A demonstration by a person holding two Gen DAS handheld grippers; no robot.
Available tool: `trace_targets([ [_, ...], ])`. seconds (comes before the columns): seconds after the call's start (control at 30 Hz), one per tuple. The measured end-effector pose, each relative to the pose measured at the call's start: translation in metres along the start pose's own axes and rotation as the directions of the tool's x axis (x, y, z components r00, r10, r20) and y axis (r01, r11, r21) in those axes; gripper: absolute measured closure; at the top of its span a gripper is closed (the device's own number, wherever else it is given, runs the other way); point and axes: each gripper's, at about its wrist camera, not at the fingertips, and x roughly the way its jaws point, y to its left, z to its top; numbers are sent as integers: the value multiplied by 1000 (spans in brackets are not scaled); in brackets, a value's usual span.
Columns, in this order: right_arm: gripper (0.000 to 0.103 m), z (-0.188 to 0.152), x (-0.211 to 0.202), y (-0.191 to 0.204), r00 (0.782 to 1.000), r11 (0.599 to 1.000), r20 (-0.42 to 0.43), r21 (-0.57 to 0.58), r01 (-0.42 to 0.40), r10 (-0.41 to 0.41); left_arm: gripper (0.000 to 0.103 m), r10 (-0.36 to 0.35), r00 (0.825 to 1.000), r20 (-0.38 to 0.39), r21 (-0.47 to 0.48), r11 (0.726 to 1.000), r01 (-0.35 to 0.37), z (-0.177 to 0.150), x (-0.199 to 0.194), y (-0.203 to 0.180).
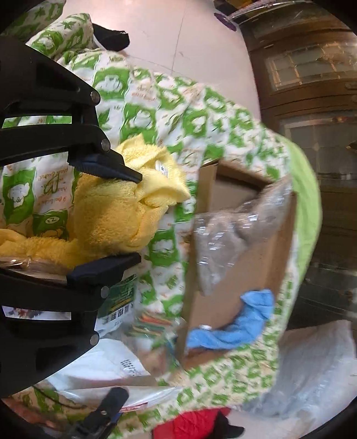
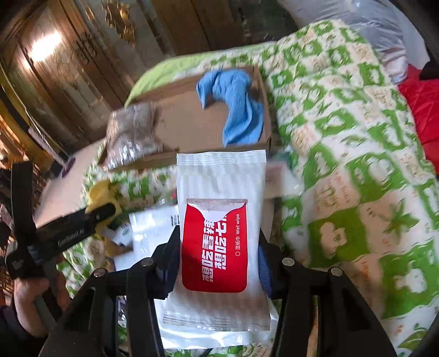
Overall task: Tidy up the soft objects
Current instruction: 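Carry the yellow towel and wet-wipe packet into the tray and release both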
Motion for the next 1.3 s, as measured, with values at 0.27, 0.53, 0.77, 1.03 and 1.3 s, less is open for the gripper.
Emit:
trace_targets([
  [0.27, 55, 6, -16, -11, 996, 999, 89, 31, 24, -26, 52, 22, 991, 135, -16, 1000, -20, 3, -38, 14],
  [0.53, 55, 4, -8, -7, 998, 999, 59, 8, 33, -33, 52, 45, 990, 131, 25, 999, -48, 2, -36, 6],
  [0.77, 55, 3, -2, -6, 998, 999, 35, -2, 48, -47, 52, 55, 989, 137, 70, 995, -65, 1, -37, -3],
  [1.03, 55, 3, 1, -6, 998, 999, 28, -7, 50, -49, 52, 53, 988, 145, 73, 995, -64, 0, -38, -3],
  [1.3, 55, 4, 0, -8, 999, 999, 28, -4, 39, -39, 52, 44, 987, 153, 28, 998, -49, 6, -47, 10],
])
